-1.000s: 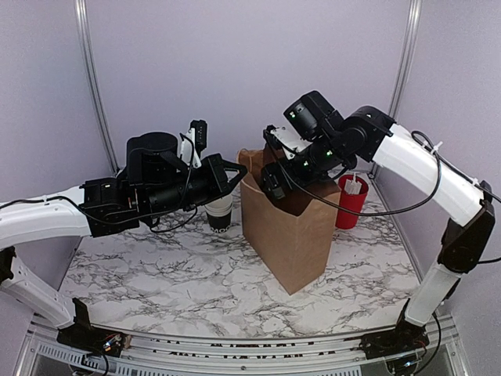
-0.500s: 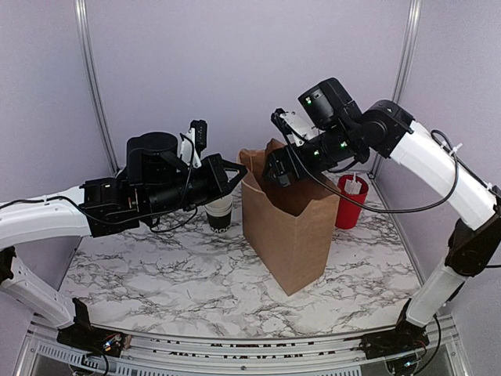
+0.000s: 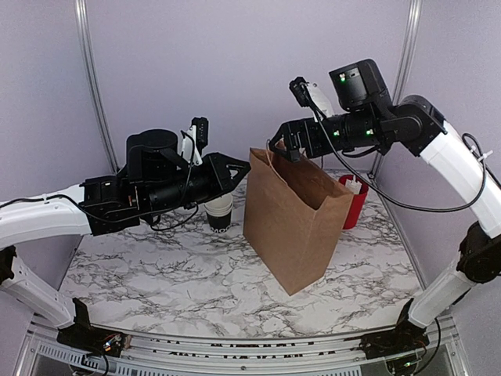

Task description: Pack the takeout coffee

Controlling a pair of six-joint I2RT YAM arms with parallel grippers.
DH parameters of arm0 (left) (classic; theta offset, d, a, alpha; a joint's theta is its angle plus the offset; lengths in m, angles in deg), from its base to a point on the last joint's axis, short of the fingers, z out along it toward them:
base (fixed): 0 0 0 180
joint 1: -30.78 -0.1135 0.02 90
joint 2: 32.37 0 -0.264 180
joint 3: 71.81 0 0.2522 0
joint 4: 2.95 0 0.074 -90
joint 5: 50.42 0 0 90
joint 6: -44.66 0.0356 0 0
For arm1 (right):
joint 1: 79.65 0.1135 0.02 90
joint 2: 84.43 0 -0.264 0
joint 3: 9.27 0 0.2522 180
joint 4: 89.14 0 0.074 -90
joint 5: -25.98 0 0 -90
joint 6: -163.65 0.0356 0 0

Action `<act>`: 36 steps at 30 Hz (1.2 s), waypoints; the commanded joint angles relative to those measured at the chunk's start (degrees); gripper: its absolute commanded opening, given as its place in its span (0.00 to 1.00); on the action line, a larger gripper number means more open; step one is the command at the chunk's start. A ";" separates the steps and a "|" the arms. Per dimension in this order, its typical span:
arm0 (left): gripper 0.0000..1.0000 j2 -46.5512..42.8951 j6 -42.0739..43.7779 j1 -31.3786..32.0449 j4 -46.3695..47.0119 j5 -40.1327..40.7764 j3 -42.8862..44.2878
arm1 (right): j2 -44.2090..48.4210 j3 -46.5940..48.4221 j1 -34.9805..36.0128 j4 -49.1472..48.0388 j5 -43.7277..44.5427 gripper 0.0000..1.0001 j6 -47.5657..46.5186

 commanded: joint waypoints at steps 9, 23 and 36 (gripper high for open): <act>0.25 -1.31 2.09 0.11 0.50 1.12 0.48 | 6.83 -0.23 -1.84 -6.70 8.66 1.00 0.25; 0.54 -10.74 6.81 -0.29 -2.38 8.87 -5.27 | 14.11 -8.22 -16.18 -10.13 14.36 1.00 2.64; 0.99 -19.43 7.51 -5.35 -9.96 12.72 -9.58 | 22.90 -29.70 -31.35 -17.56 8.06 1.00 6.05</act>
